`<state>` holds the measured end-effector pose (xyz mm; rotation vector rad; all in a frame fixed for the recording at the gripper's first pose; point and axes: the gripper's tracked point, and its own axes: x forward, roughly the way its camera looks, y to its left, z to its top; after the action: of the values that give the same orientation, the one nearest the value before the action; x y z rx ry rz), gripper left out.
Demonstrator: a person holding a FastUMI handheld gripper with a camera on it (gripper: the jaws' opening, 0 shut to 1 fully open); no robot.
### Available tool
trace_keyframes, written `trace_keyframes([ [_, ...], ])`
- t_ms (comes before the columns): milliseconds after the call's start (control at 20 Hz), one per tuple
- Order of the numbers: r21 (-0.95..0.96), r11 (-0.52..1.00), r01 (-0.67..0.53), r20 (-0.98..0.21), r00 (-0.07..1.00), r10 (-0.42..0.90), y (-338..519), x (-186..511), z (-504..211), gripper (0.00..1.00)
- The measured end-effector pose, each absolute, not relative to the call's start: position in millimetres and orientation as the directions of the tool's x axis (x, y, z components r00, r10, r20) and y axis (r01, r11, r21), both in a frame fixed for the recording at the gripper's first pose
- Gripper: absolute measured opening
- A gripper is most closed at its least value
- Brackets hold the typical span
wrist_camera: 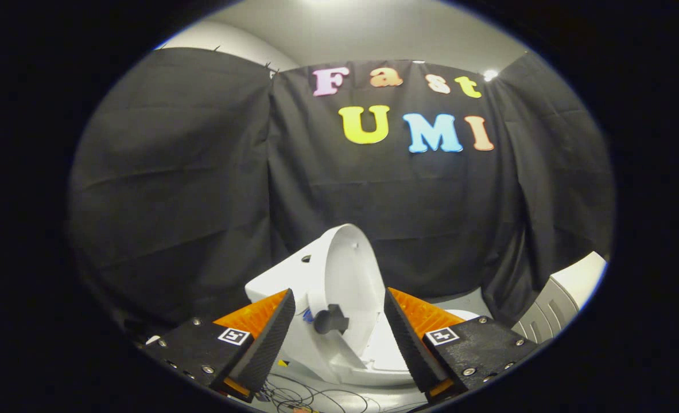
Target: Open the toilet lid.
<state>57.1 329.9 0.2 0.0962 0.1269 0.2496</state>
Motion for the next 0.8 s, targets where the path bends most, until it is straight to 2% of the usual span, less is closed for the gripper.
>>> trace_keyframes([
  [400, 0.160, 0.983, -0.095, -0.028, 0.995, 0.100, 157, 66, 1, 0.95],
  [650, 0.036, 0.999, -0.029, -0.039, 0.999, 0.031, 67, 63, -12, 0.95],
  [800, 0.011, 0.999, -0.051, -0.019, 0.998, 0.052, 39, 53, 0, 0.95],
])
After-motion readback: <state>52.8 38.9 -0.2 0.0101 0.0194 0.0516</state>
